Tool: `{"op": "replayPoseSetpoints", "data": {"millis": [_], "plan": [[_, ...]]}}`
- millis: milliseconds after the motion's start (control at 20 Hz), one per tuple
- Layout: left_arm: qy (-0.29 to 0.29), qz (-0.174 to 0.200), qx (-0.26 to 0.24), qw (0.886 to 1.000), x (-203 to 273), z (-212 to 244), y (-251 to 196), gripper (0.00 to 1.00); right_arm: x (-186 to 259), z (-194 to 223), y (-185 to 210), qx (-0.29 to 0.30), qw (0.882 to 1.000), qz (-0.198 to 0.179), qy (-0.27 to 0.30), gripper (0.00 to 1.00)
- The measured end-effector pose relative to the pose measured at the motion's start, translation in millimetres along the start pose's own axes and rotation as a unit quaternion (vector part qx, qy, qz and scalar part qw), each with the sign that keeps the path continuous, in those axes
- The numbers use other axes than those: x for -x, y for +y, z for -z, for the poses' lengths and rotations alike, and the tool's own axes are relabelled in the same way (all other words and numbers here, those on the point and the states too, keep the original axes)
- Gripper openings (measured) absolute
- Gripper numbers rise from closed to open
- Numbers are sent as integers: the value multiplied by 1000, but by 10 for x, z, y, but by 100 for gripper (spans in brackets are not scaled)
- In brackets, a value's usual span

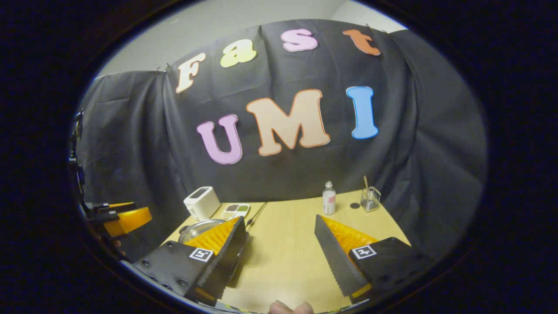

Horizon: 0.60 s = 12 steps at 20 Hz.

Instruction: First push the handle of the pot to place it horizontally, then grasp the pot with both hands and set it on the induction cooktop.

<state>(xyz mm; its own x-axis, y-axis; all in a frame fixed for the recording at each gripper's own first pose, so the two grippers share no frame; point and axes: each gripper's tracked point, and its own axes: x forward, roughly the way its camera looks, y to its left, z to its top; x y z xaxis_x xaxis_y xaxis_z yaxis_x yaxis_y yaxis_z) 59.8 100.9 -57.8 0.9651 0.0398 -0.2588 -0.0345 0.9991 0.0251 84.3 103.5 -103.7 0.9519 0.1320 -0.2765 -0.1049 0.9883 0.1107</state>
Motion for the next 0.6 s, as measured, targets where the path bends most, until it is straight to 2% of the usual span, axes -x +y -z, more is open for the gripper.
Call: {"op": "replayPoseSetpoints", "data": {"millis": [100, 250, 350, 450, 600], "plan": [[-34, 17, 14, 999, 141, -247, -97, 87, 154, -298, 54, 7, 999, 3, -32, 92], [-73, 18, -4, 997, 328, -498, -19, 86, 383, -689, 217, 28, 996, 9, -82, 92], [-100, 18, -24, 994, 441, -602, 28, 87, 547, -738, 416, 45, 994, 7, -96, 92], [-97, 34, -47, 994, 546, -491, 3, 85, 648, -681, 540, 64, 993, 10, -95, 94], [-111, 44, -45, 992, 617, -463, 44, 87, 826, -748, 624, 59, 991, 23, -118, 94]]}}
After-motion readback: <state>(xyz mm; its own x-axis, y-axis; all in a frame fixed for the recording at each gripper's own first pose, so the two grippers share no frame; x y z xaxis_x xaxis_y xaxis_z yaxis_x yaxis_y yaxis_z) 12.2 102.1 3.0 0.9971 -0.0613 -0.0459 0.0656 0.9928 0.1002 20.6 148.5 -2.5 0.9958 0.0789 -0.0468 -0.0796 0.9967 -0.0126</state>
